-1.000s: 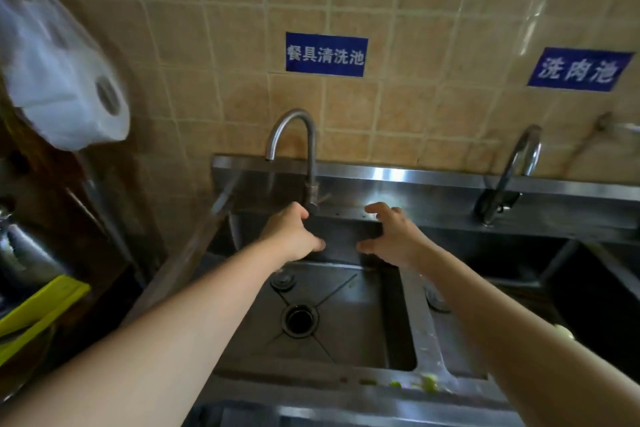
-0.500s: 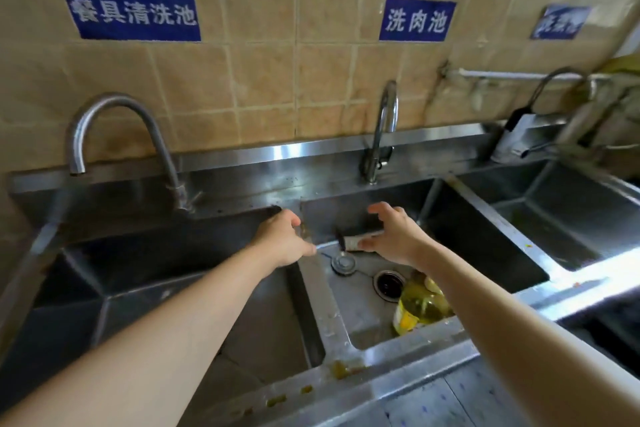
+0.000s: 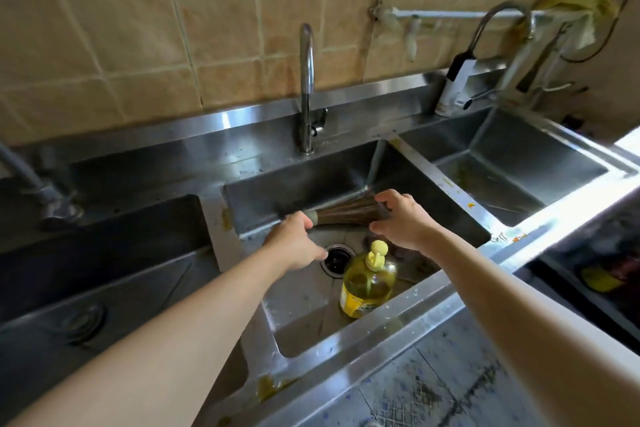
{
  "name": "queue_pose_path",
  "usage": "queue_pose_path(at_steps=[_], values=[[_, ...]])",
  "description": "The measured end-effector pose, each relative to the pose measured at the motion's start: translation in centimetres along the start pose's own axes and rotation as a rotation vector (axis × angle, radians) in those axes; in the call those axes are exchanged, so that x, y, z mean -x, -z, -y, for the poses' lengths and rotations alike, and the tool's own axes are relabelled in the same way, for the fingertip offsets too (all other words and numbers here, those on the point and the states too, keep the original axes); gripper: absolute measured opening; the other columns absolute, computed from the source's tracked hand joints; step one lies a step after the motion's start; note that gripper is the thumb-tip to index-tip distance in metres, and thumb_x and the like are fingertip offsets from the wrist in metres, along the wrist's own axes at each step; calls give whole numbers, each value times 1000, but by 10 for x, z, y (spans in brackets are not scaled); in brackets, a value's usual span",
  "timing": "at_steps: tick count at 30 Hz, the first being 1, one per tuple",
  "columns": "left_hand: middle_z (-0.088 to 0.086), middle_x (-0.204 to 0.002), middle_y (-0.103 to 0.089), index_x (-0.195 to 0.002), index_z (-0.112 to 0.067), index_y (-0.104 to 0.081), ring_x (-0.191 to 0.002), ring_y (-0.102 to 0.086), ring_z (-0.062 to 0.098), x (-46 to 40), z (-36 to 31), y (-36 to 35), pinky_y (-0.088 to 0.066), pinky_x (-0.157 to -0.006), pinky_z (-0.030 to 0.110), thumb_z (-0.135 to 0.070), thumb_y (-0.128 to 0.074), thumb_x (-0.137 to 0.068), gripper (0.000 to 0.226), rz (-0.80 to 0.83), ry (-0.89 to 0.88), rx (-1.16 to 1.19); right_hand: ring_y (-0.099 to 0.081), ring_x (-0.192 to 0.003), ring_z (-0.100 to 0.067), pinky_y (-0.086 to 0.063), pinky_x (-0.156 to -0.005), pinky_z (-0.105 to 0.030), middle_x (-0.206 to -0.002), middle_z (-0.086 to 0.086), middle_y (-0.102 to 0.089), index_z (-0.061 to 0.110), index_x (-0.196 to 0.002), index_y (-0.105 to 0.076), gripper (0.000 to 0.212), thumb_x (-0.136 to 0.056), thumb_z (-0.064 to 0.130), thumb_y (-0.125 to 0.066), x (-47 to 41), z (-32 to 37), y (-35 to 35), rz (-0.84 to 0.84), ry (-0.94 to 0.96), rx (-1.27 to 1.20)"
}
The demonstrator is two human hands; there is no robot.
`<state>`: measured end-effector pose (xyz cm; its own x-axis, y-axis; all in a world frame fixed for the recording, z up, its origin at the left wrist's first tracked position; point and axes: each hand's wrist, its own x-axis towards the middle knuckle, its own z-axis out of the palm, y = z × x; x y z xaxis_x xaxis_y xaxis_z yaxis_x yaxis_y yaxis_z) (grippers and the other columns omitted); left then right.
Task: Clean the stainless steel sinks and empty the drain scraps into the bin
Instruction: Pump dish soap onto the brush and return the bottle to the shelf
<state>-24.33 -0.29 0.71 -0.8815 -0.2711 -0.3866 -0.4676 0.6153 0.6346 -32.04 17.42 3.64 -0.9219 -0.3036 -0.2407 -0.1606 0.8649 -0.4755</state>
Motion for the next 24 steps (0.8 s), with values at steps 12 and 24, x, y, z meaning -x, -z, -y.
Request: queue_pose_path(at_steps=[12, 24], values=[[3, -130, -54, -130, -20, -48, -116, -53, 22, -47, -55, -102, -45, -98, 36, -30, -81, -73, 67, 27, 181, 19, -45, -122, -30, -38, -98, -29, -134, -14, -42, 17, -141, -39, 54, -89, 17, -57, -91, -85, 7, 158, 114, 16], [4, -116, -59, -111, -18, -59, -105, -57, 23, -78, -88, -151, -49, -86, 31, -27, -82, -72, 46, -114, 348, -32, -49, -119, -30, -42, -97, -33, -137, -14, -44, 16, -140, -40, 52, -89, 14, -53, -135, -130, -18, 293, 129, -39]])
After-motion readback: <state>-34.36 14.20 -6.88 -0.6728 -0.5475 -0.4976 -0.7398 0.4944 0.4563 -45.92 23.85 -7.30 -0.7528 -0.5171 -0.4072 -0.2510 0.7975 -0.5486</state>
